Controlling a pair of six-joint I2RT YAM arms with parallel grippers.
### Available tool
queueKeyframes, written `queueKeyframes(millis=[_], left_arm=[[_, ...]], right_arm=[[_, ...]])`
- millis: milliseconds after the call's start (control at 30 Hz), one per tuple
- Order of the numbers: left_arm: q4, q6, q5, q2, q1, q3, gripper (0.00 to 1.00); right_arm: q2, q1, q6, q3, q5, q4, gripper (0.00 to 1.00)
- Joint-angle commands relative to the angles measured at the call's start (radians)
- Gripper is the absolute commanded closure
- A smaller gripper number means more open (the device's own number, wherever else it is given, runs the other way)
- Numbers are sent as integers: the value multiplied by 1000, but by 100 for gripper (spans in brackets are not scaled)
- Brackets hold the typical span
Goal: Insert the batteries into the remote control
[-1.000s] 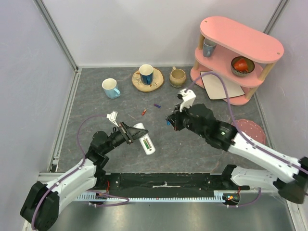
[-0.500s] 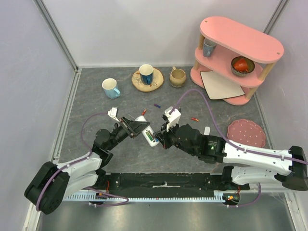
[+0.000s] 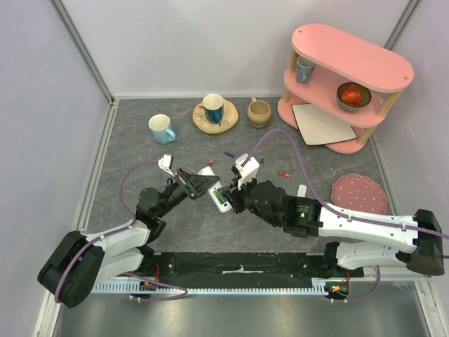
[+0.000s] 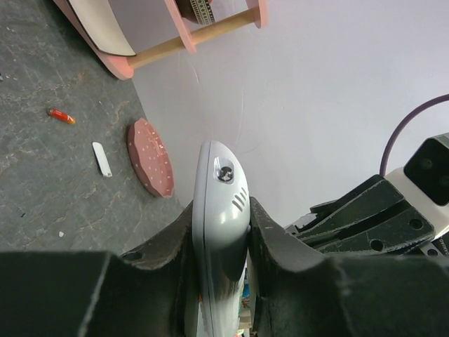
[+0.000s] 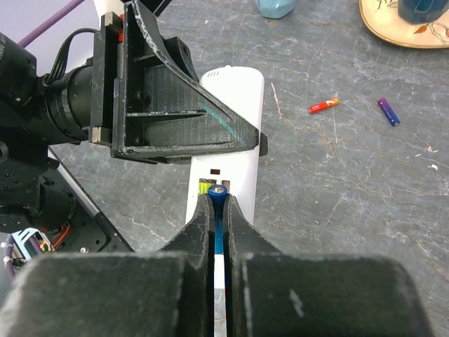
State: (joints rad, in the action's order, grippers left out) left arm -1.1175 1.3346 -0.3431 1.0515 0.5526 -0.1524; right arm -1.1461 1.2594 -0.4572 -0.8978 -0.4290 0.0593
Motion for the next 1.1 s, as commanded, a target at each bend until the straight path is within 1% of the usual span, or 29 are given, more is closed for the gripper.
queueKeyframes(millis=[0, 200, 433, 767, 1067], left_arm=[[-84, 37, -23, 10, 6, -33, 98], [-90, 43, -27, 2, 6, -32, 98], [-84, 44, -30, -5, 6, -36, 98], [-73, 44, -30, -27, 6, -39, 98], [-70, 40, -28, -31, 6, -47, 98]], right_arm=[[-3, 6, 34, -43, -51, -82, 100], [-20, 8, 57, -44, -63, -75, 100], [-37, 6, 58, -43, -24, -61, 100], [-37, 8, 72, -32, 7, 45, 100], [-102, 6, 54, -98, 38, 180, 100]])
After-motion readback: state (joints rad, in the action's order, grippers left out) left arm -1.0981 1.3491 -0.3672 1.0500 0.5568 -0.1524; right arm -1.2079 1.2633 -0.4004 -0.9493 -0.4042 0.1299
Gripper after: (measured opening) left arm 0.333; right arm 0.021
